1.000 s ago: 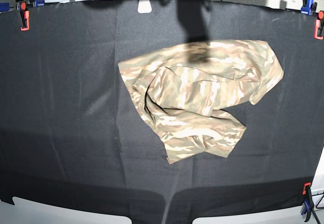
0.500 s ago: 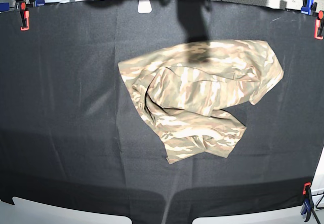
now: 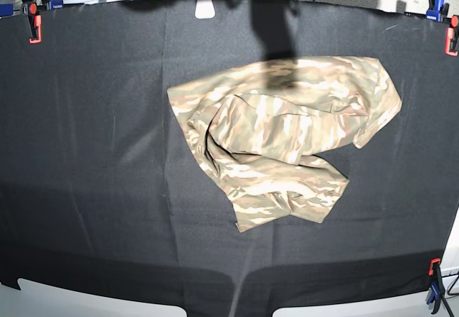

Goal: Layout the t-shirt on the table in an organized manner, then fold the t-shirt properly

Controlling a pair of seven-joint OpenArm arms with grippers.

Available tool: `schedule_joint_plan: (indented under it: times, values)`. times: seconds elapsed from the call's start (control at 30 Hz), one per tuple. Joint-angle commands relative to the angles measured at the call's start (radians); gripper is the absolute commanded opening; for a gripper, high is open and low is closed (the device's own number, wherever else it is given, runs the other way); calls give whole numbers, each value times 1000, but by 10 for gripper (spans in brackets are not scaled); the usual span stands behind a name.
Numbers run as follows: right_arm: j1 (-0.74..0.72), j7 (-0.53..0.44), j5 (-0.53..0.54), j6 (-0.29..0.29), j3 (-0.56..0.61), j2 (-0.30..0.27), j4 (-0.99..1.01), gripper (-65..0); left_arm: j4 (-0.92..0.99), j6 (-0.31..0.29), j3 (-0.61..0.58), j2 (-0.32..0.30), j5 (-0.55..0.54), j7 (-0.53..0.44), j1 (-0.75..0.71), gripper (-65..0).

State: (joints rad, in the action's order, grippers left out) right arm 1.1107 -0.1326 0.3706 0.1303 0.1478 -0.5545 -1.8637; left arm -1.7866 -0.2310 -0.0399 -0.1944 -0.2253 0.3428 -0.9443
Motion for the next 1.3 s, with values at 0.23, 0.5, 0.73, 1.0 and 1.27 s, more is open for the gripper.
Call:
schedule_joint_plan:
  times: [0.23, 0.5, 0.73, 1.0, 1.27]
  values:
    - [14, -23, -84, -2, -4, -8, -77, -280, -171, -5, 0, -3, -23, 119, -20, -332]
    - [14, -24, -113, -2, -4, -8, -113, -280, -293, -5, 0, -3, -23, 129, -20, -332]
    - [8, 2, -113, -1, -3, -8, -113, -280, -333, -5, 0, -3, -23, 105, -19, -332]
    - [-11, -11, -116, 8, -2, 34, -113, -280, -333, -5, 0, -3, -23, 108, -1, -332]
    - [-219, -311, -282, 9, 16, 34, -113, -280, -333, -6, 0, -3, -60, 370, 228, -332]
